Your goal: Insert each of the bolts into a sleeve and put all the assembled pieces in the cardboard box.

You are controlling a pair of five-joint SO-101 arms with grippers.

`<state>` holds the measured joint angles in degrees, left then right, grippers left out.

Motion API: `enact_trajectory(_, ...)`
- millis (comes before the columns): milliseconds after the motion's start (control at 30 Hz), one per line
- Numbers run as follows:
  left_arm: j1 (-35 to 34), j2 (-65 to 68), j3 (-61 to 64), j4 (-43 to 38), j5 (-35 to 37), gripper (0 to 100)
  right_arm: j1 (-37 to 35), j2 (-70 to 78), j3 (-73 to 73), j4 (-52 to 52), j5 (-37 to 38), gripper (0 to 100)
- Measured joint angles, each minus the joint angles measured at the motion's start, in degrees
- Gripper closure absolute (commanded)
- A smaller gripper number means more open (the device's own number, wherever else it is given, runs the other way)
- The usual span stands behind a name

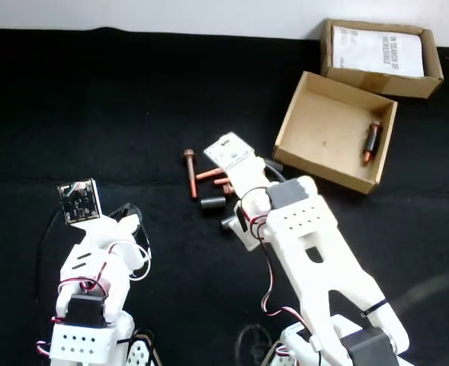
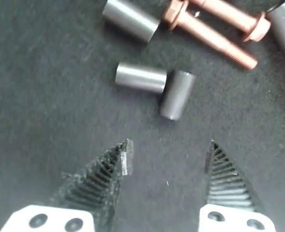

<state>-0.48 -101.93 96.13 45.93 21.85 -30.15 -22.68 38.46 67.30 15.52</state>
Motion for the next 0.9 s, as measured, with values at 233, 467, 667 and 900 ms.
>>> enact_trajectory(233, 0.00, 0.00, 0.00, 0.00, 0.00, 98, 2.46, 6.68, 1.32, -6.51, -1.32, 77.4)
enact_trajectory(467, 0.00, 0.00, 0.00, 0.00, 0.00, 98, 5.36, 19.60, -7.38, -6.59, -1.32, 77.4)
enact_trajectory(667, 0.00, 0.00, 0.00, 0.00, 0.00, 98, 5.36, 24.88, -11.52, -6.86, -1.32, 77.4)
enact_trajectory(900, 0.00, 0.00, 0.00, 0.00, 0.00, 98, 5.27, 29.54, -12.48, -8.26, -1.93, 77.4)
